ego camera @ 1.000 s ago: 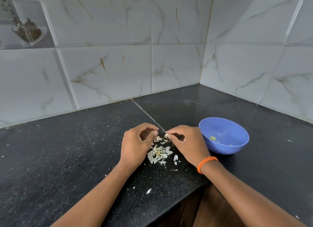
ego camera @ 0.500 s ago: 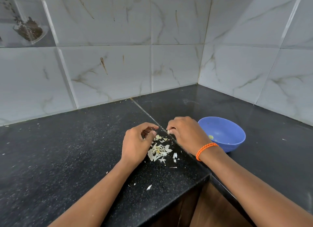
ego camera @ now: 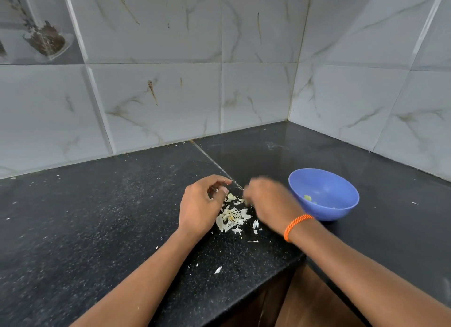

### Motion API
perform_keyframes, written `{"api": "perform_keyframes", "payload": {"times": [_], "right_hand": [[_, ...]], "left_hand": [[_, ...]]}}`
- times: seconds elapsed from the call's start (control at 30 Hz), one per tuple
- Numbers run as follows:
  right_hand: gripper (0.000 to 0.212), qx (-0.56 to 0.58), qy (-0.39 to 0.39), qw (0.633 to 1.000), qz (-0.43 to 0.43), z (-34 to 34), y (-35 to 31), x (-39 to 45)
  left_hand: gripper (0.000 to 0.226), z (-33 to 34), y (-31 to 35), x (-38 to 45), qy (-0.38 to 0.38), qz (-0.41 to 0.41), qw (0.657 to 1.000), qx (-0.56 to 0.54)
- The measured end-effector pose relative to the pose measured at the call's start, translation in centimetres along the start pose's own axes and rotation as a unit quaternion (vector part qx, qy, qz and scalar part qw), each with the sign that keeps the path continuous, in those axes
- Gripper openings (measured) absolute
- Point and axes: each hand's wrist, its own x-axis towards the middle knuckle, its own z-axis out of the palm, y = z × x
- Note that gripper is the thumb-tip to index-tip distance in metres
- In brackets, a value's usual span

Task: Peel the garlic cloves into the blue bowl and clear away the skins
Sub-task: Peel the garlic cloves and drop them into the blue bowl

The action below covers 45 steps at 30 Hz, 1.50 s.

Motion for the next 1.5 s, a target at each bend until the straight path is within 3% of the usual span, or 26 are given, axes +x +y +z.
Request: {"api": "perform_keyframes", "payload": {"times": [0.07, 0.23, 0.4, 0.53, 0.9, 1.3, 1.5], "right_hand": [[0.022, 0.017, -0.05, 0.999, -0.001, 0.9, 0.3, -0.7], [0.018, 0.163, 0.107, 0.98, 0.024, -0.1, 1.0, -0.7], [0.028, 0.265, 0.137, 0.954, 0.031, 1.1, 0.6, -1.6], [0.02, 0.288, 0.164, 0.943, 0.033, 1.6, 0.5, -2.1], [0.018, 0.336, 0.166, 0.926, 0.045, 2.4, 0.3, -1.8], [0.016, 0.42, 0.169, 0.887, 0.093, 2.8, 0.3, -1.5], [0.027, 0.406, 0.16, 0.895, 0.089, 2.9, 0.5, -1.4]], "left_hand": [[0.024, 0.0, 0.0, 0.0, -0.011, -0.002, 1.0, 0.005], [0.02, 0.2, 0.1, -0.1, -0.049, 0.02, 0.998, 0.021], [0.016, 0.3, 0.5, -0.3, -0.055, 0.05, 0.996, 0.052], [0.011, 0.5, 0.5, -0.2, -0.037, 0.058, 0.994, 0.083], [0.003, 0.8, 0.4, -0.2, -0.021, 0.065, 0.991, 0.116], [0.01, 0.9, 0.8, -0.5, -0.026, 0.044, 0.997, 0.065], [0.014, 1.1, 0.5, -0.5, -0.009, 0.028, 0.994, 0.103]]}}
